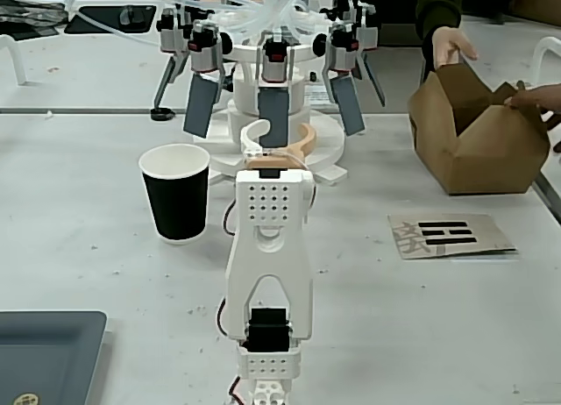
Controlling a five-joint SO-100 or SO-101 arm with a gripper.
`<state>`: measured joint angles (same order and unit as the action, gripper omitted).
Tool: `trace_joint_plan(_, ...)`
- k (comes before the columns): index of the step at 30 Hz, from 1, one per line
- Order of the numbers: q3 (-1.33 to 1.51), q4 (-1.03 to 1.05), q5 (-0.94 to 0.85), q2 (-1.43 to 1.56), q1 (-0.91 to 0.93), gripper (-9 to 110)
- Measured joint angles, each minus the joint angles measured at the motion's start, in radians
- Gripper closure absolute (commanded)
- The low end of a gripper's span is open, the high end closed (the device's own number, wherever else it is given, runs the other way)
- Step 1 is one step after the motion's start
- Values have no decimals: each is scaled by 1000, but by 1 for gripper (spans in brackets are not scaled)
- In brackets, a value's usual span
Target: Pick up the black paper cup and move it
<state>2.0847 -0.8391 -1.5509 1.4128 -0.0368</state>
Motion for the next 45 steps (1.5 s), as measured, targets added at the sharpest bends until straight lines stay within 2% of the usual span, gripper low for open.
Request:
trace_joint_plan(6, 91, -26, -35, 28, 32, 88)
trace_joint_plan(45, 161, -64, -35, 29, 32, 88)
